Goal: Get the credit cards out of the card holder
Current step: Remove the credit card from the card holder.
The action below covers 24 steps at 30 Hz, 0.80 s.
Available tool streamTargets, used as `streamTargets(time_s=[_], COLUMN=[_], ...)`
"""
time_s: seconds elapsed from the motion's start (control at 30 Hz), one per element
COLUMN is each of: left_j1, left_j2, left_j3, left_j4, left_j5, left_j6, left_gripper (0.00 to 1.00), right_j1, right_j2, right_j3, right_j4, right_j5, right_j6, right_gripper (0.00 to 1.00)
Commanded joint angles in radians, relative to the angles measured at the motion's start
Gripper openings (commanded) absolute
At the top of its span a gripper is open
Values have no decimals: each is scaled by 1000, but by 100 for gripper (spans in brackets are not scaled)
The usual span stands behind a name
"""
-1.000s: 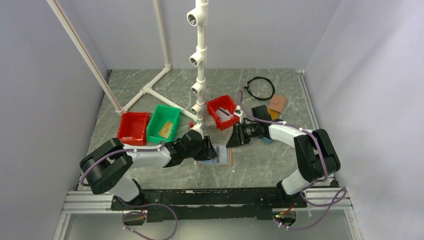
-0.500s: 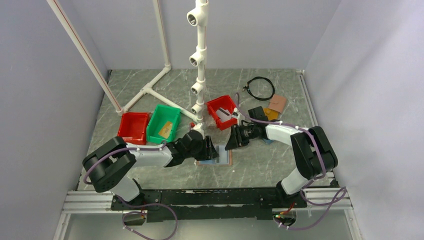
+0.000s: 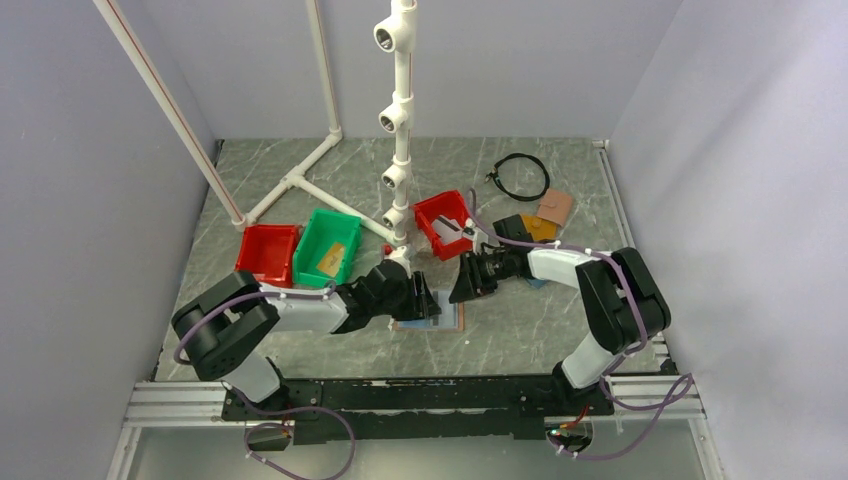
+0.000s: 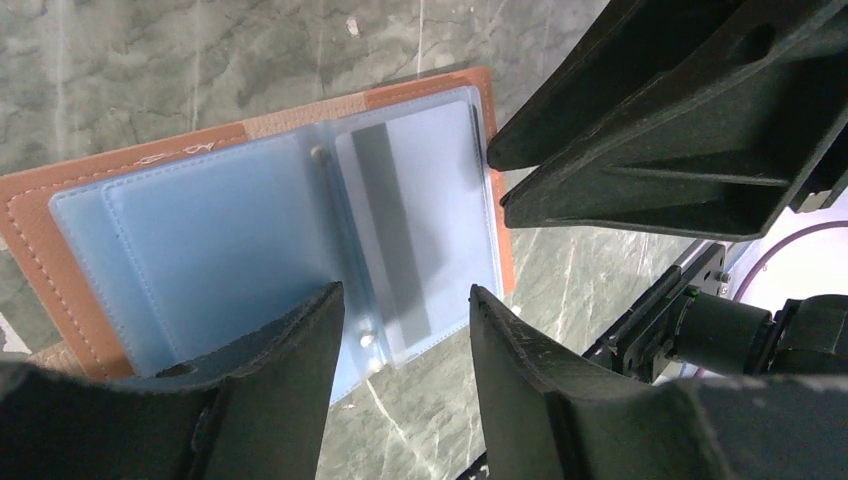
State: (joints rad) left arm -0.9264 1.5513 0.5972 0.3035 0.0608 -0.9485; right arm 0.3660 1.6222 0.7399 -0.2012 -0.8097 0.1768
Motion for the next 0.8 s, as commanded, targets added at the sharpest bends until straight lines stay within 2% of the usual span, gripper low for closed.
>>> streamTargets(time_s=[0.0, 0.3, 0.77], left_j1=[-5, -5, -5], left_j2=[21, 63, 71], left_j3=[35, 39, 36], left_j4=[31, 44, 55], left_j5=[15, 41, 55], left_j6=[-8, -10, -9], left_gripper=[55, 55, 54], right_j1=[12, 18, 28], right_j2=[16, 41, 17], right_j3=[13, 20, 21], right_j4=[31, 32, 72], right_j5=[6, 16, -185], right_j6=[16, 25, 78], right_gripper=[38, 39, 35])
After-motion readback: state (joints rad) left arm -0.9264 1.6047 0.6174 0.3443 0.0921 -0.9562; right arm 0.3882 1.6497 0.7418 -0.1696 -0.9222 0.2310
